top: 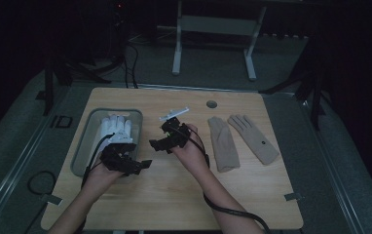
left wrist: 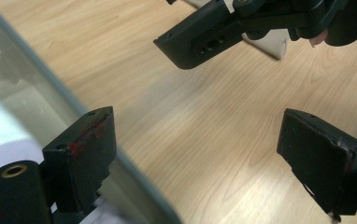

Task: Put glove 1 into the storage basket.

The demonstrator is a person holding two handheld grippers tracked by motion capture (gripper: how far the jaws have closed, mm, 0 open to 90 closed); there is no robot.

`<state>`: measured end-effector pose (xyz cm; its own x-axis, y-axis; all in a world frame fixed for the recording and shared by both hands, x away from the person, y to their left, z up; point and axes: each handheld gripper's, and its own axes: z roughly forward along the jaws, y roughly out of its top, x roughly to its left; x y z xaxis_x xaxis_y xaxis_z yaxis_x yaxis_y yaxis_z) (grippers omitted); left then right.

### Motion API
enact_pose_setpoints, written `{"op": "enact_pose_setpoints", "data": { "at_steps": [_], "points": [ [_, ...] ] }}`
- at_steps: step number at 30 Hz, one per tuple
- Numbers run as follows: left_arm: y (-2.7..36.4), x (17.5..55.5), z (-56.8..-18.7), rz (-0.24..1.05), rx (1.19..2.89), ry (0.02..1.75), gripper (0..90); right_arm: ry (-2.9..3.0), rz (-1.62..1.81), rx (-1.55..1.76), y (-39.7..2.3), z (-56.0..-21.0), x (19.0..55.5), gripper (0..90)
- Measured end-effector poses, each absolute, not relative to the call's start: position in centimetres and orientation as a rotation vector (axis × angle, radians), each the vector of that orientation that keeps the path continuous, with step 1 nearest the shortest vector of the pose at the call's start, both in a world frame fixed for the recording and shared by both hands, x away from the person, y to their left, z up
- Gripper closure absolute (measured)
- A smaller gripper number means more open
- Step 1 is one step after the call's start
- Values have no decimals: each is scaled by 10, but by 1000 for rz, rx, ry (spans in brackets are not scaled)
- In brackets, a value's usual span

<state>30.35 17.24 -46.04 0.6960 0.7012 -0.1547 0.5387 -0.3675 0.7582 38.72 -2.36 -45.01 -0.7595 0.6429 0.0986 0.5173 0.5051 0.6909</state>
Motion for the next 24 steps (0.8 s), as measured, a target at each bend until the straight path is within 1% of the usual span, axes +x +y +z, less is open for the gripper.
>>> {"op": "enact_pose_setpoints", "data": {
  "at_steps": [4, 7, 12, 19, 24],
  "points": [
    [160, 300, -463, 266, 2021, 905, 121, 2561, 1082, 1002, -40, -450, 386, 165],
    [152, 299, -466, 257, 1996, 882, 122, 2550, 1075, 1009, -52, -451, 384, 165],
    [139, 298, -476, 245, 1993, 852, 129, 2533, 1072, 1004, -74, -454, 383, 164],
    [125, 296, -494, 178, 2000, 838, 129, 2516, 1078, 1027, -102, -459, 380, 160],
    [114, 289, -505, 194, 1998, 813, 128, 2521, 1089, 1005, -118, -466, 377, 139]
  ]
}}
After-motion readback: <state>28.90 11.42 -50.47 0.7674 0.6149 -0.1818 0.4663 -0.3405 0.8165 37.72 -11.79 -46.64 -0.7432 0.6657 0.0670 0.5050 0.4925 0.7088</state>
